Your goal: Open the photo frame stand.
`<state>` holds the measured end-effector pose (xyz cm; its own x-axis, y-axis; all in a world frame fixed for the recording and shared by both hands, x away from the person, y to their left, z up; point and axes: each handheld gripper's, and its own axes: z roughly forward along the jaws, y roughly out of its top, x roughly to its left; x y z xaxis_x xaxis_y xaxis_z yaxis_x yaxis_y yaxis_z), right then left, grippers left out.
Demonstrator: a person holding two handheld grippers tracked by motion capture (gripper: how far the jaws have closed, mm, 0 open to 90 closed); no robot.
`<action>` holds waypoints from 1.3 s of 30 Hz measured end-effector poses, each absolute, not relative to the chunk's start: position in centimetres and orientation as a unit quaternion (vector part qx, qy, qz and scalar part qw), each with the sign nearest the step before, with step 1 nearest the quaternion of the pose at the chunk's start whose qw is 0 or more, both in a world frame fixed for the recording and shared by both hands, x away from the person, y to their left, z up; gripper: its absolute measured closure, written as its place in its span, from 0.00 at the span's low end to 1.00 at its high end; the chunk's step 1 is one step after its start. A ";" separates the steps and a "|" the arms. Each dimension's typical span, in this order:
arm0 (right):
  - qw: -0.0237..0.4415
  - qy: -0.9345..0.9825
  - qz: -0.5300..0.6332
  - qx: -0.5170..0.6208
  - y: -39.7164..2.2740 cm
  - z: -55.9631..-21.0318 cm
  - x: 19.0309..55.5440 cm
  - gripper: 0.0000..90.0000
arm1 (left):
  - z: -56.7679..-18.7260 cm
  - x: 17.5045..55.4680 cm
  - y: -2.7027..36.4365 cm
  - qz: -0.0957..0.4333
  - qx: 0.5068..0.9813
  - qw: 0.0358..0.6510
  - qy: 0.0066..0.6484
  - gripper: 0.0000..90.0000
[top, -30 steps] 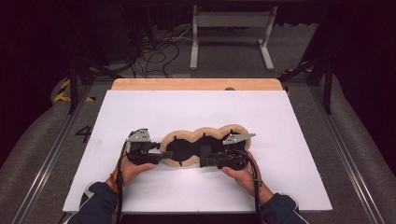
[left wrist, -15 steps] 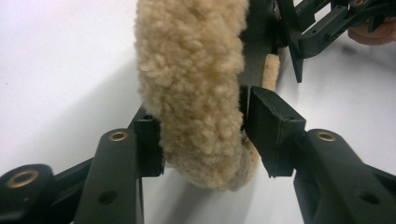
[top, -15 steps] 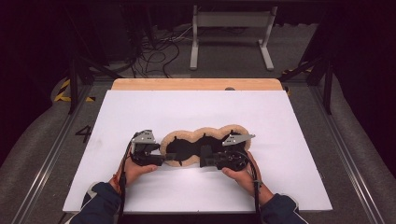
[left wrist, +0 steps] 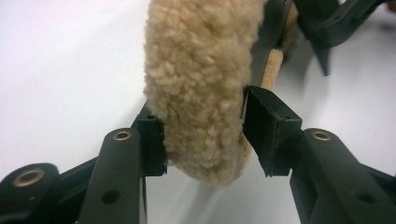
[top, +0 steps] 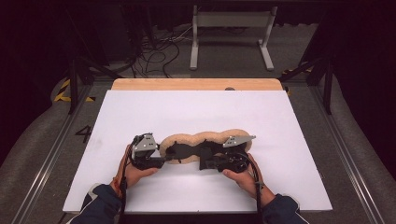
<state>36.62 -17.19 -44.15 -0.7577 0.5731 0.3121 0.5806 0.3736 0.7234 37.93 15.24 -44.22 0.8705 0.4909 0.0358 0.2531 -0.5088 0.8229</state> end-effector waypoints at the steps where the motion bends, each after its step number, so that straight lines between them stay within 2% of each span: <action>1: 0.004 -0.829 -0.437 -0.348 -17.1 -44.1 36.6 0.78 | -44.1 37.8 15.2 0.140 0.859 0.443 0.215 0.60; 6: 0.002 -0.835 -0.428 -0.347 -16.9 -44.4 36.6 0.78 | -44.1 37.3 15.0 0.172 0.860 0.433 0.210 0.60; 13: -0.001 -0.834 -0.428 -0.348 -16.8 -44.4 36.6 0.72 | -44.3 37.1 15.0 0.177 0.860 0.430 0.210 0.60; 17: -0.020 -0.836 -0.430 -0.339 -17.5 -43.6 36.3 0.72 | -44.3 37.0 15.1 0.176 0.860 0.431 0.209 0.62; 24: -0.064 -0.838 -0.438 -0.320 -19.2 -42.2 34.9 0.82 | -44.2 36.2 15.0 0.189 0.866 0.420 0.195 0.63; 39: -0.214 -0.812 -0.421 -0.342 -23.2 -41.4 31.9 1.00 | -43.9 35.5 15.2 0.178 0.872 0.419 0.181 0.66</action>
